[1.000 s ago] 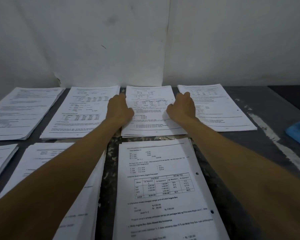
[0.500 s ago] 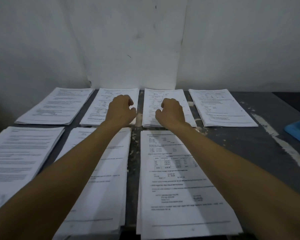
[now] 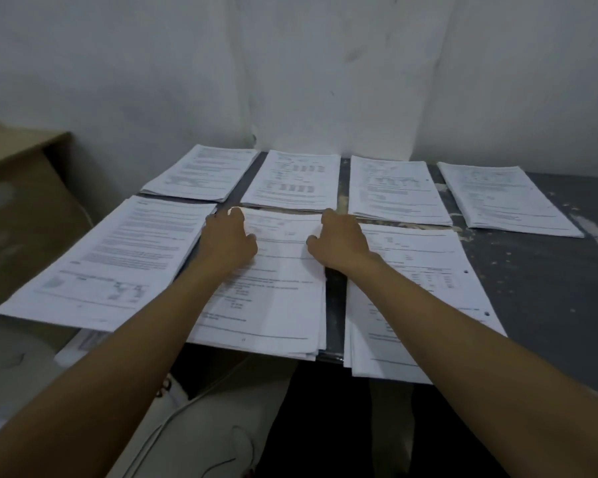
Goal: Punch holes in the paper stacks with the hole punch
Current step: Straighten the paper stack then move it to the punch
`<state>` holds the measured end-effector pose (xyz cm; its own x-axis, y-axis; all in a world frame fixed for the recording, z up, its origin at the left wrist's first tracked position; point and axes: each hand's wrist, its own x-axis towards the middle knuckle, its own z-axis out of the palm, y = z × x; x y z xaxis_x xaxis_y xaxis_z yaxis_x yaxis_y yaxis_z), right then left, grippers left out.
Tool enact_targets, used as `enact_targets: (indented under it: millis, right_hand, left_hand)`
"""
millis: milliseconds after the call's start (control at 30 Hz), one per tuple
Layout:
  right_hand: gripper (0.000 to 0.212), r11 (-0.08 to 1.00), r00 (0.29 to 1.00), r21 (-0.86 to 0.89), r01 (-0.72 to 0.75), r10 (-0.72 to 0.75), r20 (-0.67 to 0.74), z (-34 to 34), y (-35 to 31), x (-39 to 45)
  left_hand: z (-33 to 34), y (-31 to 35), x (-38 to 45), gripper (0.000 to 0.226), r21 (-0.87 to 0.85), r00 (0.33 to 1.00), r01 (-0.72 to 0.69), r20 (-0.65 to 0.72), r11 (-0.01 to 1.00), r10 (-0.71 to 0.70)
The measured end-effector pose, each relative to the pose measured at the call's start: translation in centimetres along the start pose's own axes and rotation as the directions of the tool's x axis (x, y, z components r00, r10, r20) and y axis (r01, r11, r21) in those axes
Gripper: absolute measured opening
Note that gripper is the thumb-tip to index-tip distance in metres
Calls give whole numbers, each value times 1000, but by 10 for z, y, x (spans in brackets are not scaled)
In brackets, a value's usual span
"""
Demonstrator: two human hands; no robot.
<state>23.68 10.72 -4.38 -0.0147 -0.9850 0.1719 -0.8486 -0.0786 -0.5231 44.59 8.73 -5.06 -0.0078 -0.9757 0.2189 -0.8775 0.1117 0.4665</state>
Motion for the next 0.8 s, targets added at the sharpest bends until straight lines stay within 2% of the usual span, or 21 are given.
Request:
enact_targets:
  millis: [67,167,267,367,467,533,567,633,700,733,800]
  right_hand:
    - [18,1000,1000,-15,-15,15,-14,6,-5,-2]
    - [21,999,999,28,-31,31,-30,11,-8,-2]
    - [25,984,997,164,-66,73,-39,14,-9,-1]
    - [37,937,982,311,-157,181,-48,14,-12,6]
    - [62,819,958,518,-246,286,3,15,-19,8]
    - [76,724,942,631,-280,334,35,14,-24,6]
    - [71,687,936,668,-285,348,42,14,-26,4]
    - [49,565,922,767,-304,378,87,12,-30,0]
    - [51,361,903,864,-352,375,211,9,-32,-2]
    - [49,292,894,874,-389,349,281,7,-32,-4]
    - [42,302,859,817,-491,323,397,3,-33,-7]
  left_hand:
    - [1,-10,-5,51,32,998,46,48,998,-48]
    - [0,-15,-5,64,18,997,65,36,998,-66]
    - [-4,-13,1,79,46,997,70,25,996,-72]
    - [-8,-13,11,97,108,987,141,58,984,-148]
    - [-7,-11,18,108,99,978,189,71,977,-196]
    - [-6,-13,20,102,99,977,192,80,976,-200]
    - [-6,-14,21,96,102,976,189,85,977,-198]
    - [-6,-17,21,85,93,977,183,91,979,-191]
    - [-5,-20,20,82,65,978,182,87,981,-187]
    - [-4,-20,20,82,52,978,188,86,981,-192]
    - [-3,-22,17,84,3,973,215,84,977,-214]
